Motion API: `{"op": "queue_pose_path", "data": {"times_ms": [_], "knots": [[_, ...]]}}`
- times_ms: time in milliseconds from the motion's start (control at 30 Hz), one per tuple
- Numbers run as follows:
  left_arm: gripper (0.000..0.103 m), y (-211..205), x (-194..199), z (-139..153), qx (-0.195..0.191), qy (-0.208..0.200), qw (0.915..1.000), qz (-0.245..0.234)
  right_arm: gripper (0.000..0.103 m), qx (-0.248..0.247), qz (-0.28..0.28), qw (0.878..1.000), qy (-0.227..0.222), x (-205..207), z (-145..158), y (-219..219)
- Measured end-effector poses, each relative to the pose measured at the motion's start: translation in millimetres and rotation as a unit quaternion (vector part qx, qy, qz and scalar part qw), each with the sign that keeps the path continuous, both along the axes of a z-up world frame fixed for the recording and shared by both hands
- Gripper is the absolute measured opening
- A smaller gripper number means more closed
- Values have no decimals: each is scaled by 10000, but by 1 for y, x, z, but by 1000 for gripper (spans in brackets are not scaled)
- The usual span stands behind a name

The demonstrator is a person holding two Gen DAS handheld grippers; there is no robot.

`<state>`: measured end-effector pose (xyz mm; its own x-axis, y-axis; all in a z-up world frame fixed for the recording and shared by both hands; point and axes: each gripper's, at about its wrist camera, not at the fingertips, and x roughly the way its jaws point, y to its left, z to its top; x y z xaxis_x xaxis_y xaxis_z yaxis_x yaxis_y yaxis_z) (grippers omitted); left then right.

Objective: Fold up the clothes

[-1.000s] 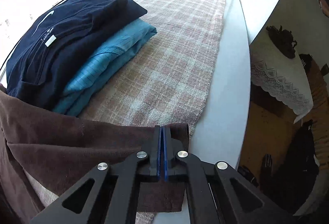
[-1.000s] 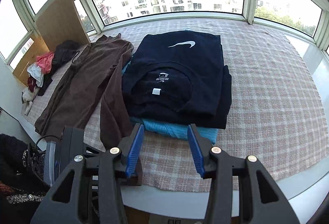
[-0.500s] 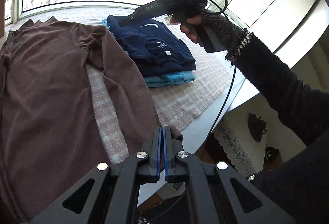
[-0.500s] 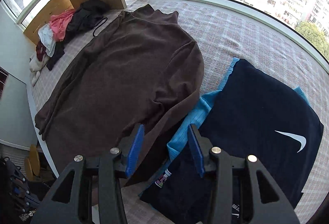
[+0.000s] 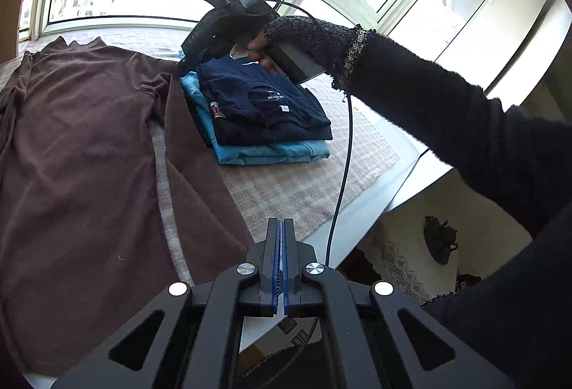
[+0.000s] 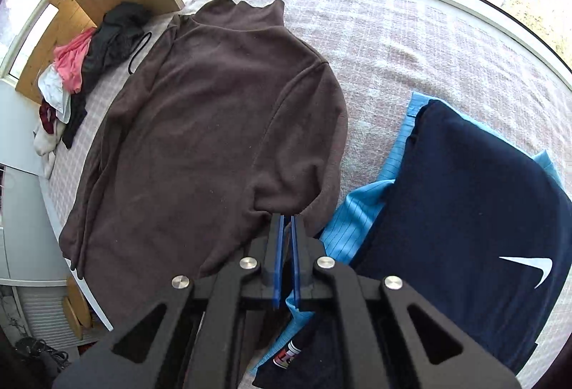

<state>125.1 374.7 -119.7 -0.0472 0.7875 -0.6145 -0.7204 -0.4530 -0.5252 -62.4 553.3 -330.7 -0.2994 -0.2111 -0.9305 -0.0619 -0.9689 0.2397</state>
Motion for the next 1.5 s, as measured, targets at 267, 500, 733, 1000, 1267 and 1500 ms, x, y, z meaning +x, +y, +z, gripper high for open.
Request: {"op": "queue_pose_path", "data": {"times_ms": [267, 500, 733, 1000, 1267, 1500], "knots": [[0, 24, 4, -16, -237, 217, 9993, -191, 56, 261, -176, 9953, -914, -17, -33, -8], [21, 67, 31, -66, -1213, 793, 9864, -777, 14, 527, -14, 9944, -920, -15, -50, -14], [19, 96, 41, -112, -2221, 1087, 9636, -1021, 7, 168, -62, 9986, -501, -8, -30, 1], [0, 24, -9, -65, -428, -502, 9974, -276, 7, -655, -352, 9972, -53, 3, 9, 11], [0, -127, -45, -31, 709, -1011, 9839, 1293, 14, -678, 27, 9966, -464, -54, -3, -69], [0, -125, -44, -51, -396, -601, 9899, 1219, 33, 187, 594, 9978, -218, 9, 9, -98]]}}
